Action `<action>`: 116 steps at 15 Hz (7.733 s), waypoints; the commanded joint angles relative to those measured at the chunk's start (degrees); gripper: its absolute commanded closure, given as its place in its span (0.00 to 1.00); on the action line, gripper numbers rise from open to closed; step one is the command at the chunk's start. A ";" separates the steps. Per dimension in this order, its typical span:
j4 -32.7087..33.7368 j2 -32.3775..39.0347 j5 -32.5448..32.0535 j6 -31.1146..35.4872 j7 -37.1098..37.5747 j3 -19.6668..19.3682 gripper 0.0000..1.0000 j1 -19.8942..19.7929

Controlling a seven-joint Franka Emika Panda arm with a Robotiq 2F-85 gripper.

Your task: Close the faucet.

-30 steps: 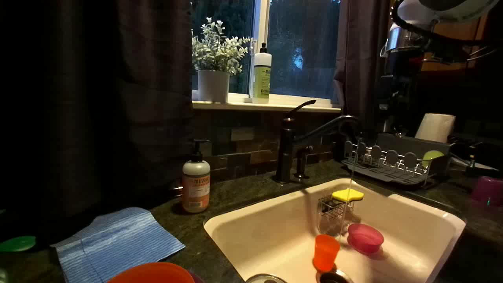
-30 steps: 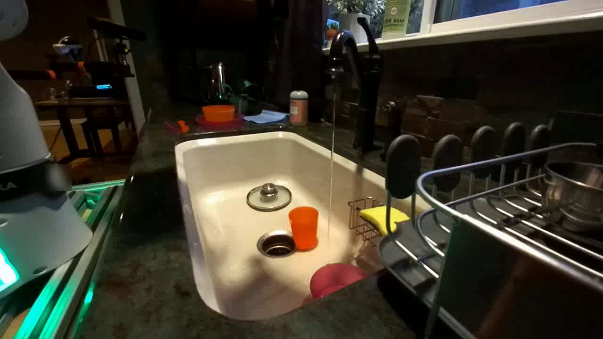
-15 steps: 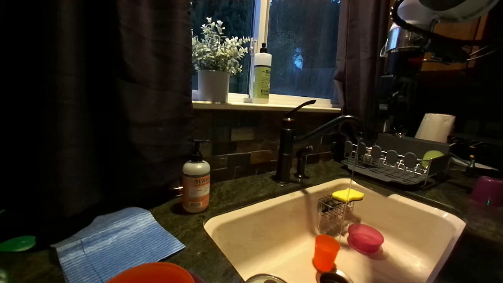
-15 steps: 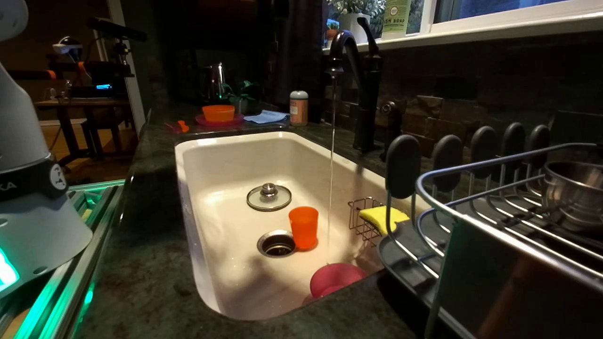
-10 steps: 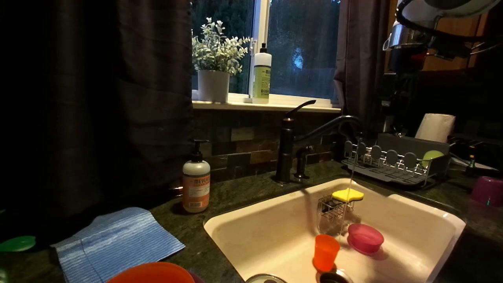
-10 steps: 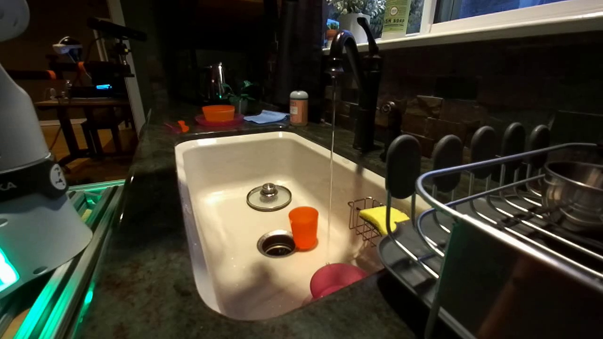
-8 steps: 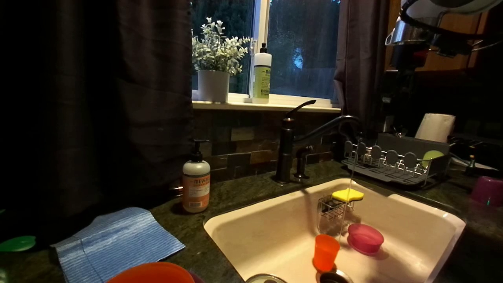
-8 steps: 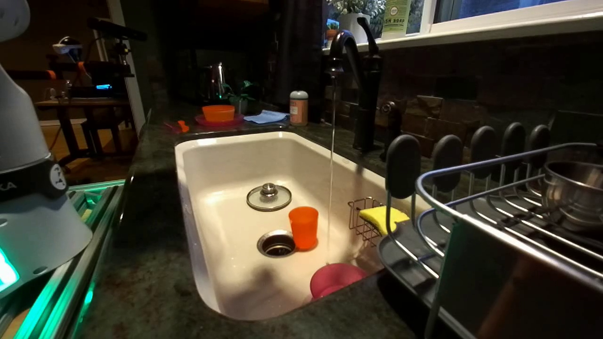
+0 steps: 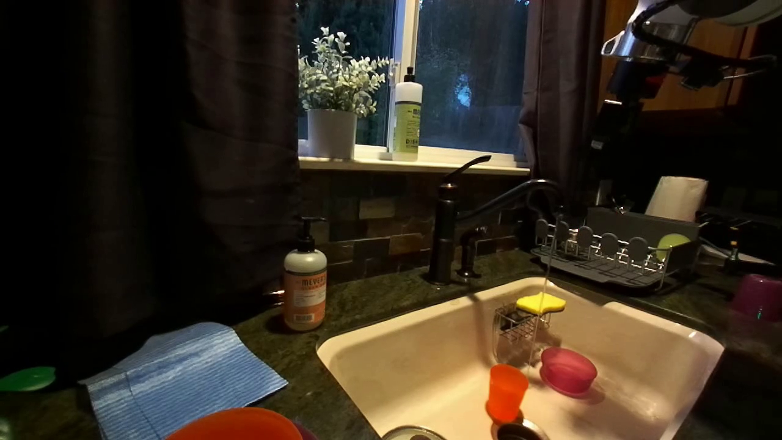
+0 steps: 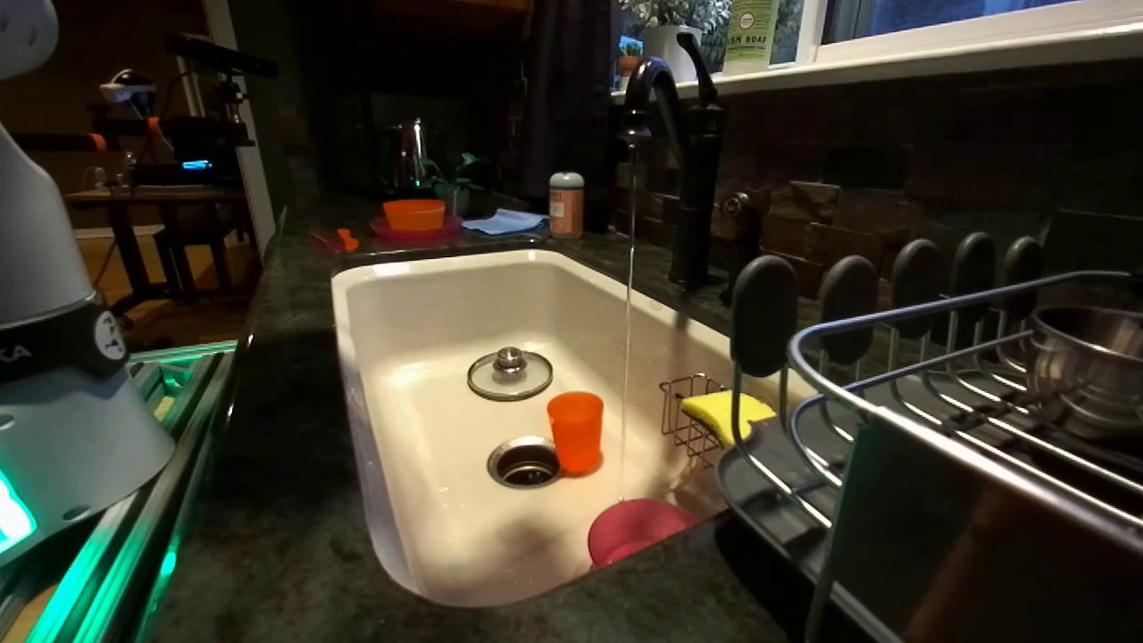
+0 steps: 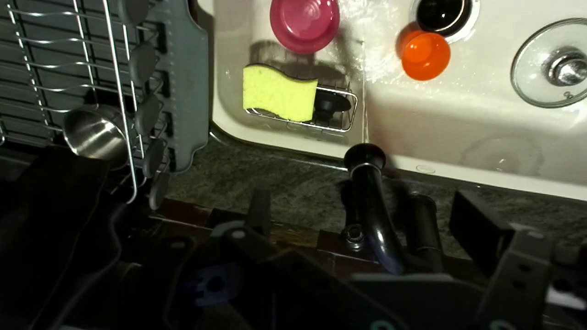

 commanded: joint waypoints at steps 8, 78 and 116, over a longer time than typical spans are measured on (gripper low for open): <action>-2.68 -2.42 1.64 1.93 -5.07 -2.40 0.00 1.08; 32.05 35.18 11.49 -4.97 33.09 3.30 0.11 0.92; 11.48 7.22 -0.35 -12.22 6.73 4.80 0.00 1.89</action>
